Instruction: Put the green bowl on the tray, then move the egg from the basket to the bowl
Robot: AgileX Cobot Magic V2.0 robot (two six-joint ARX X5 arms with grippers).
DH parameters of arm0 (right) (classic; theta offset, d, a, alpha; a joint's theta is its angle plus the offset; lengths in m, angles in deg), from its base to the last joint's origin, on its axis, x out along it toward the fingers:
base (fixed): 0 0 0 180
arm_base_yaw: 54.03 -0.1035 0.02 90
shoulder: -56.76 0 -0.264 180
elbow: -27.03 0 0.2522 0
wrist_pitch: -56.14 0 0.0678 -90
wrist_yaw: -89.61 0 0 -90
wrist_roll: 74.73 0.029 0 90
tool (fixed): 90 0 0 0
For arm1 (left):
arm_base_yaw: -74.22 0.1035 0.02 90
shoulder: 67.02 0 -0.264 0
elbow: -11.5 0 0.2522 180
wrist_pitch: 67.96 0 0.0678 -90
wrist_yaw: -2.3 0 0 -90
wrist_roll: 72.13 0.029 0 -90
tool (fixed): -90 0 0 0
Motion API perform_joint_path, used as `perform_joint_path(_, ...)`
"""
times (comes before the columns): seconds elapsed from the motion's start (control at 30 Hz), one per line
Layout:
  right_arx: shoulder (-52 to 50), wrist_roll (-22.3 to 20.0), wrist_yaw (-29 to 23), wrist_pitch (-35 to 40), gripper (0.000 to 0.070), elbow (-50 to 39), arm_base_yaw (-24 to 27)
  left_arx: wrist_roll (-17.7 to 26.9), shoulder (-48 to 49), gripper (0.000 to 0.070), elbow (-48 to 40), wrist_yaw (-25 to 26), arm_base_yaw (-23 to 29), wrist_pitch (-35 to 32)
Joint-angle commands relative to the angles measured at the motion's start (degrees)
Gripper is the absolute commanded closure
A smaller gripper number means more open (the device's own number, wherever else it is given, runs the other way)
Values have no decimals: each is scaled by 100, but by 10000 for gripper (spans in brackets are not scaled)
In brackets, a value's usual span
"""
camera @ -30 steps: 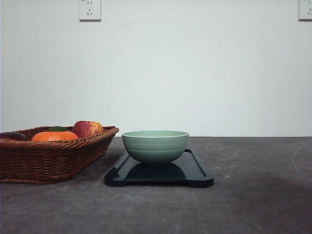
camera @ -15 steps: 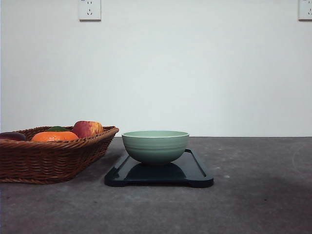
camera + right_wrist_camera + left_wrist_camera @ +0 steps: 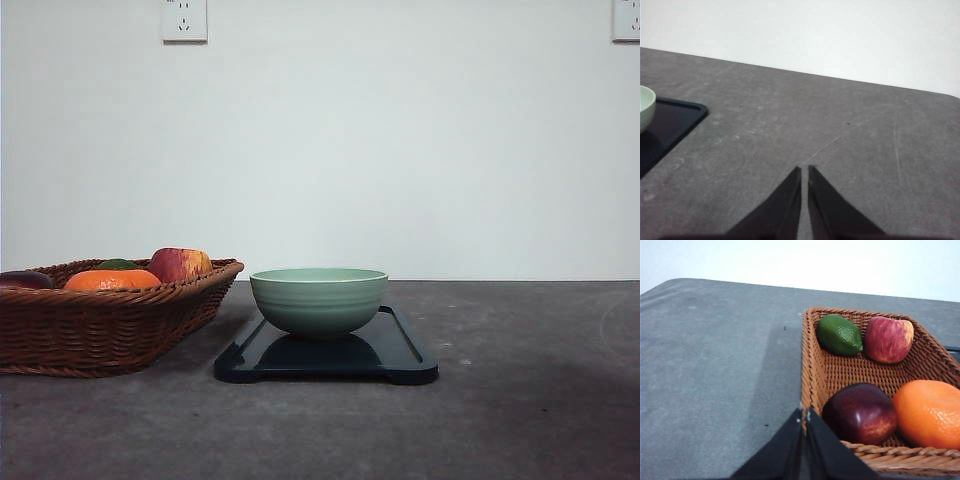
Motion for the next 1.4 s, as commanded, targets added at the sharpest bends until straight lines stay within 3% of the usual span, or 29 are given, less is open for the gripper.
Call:
perform_joint_path(0.0, 2, -24, -2, 66, 683, -22, 11, 85, 4, 700, -87, -17, 2, 72)
perform_joint_path(1.37, 2, -24, -2, 66, 683, -22, 11, 85, 4, 700, -87, -20, 2, 72)
